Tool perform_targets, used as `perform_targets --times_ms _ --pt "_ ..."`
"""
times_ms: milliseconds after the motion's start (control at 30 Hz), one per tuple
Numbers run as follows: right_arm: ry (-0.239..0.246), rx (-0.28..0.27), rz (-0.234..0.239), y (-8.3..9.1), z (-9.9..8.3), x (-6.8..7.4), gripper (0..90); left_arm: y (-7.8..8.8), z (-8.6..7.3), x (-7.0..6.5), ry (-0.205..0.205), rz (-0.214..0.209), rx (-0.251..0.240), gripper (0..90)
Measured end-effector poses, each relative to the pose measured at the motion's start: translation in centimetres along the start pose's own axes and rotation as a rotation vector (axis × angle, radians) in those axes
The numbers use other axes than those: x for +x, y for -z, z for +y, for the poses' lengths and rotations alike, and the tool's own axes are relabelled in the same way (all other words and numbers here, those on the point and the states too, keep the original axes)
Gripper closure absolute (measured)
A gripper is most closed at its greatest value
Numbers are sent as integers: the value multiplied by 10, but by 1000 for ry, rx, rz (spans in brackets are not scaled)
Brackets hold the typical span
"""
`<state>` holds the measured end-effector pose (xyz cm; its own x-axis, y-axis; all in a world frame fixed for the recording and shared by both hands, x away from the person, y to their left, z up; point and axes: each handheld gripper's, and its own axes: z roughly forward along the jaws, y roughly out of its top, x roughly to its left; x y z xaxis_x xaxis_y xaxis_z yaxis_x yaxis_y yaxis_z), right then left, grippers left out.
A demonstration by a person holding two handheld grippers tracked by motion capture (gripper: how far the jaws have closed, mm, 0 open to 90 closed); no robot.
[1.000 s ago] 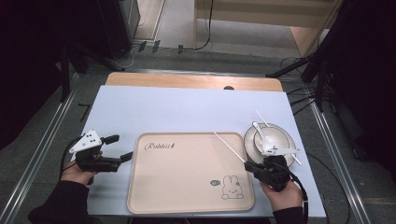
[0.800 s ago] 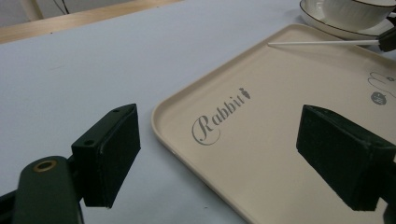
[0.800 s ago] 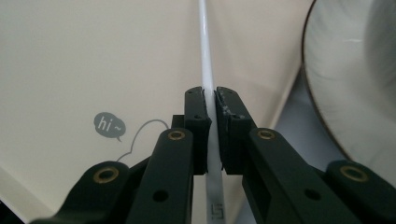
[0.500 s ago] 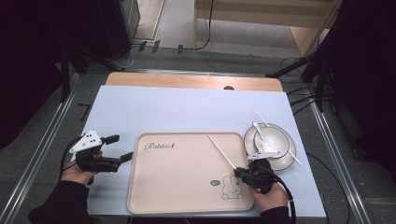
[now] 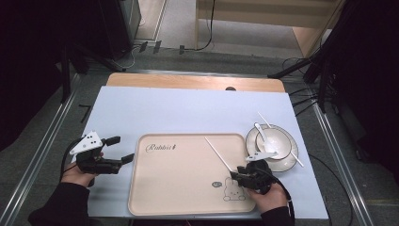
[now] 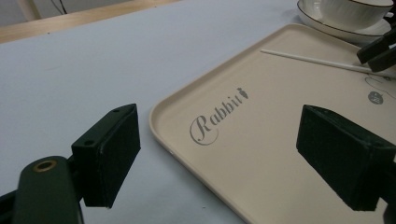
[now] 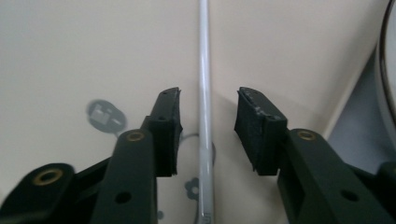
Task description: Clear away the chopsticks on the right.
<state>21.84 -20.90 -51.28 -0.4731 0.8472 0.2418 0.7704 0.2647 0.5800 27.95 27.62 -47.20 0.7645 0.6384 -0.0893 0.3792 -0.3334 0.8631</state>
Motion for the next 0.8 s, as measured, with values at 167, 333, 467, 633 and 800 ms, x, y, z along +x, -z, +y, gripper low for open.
perform_targets --times_ms 167,333,467,633,800 --pt "24 -127 31 41 17 -8 413 0 -1 0 1 2 9 142" --pt "-26 -192 52 65 20 -34 369 1 -1 -1 -1 2 6 142" --pt "1 -224 24 82 22 -50 345 2 -2 -1 -1 5 9 142" --pt "28 -242 -5 97 15 -70 328 4 -3 -1 2 9 8 142" --pt "-5 -242 -15 106 13 -92 317 6 -5 -2 2 12 12 142"
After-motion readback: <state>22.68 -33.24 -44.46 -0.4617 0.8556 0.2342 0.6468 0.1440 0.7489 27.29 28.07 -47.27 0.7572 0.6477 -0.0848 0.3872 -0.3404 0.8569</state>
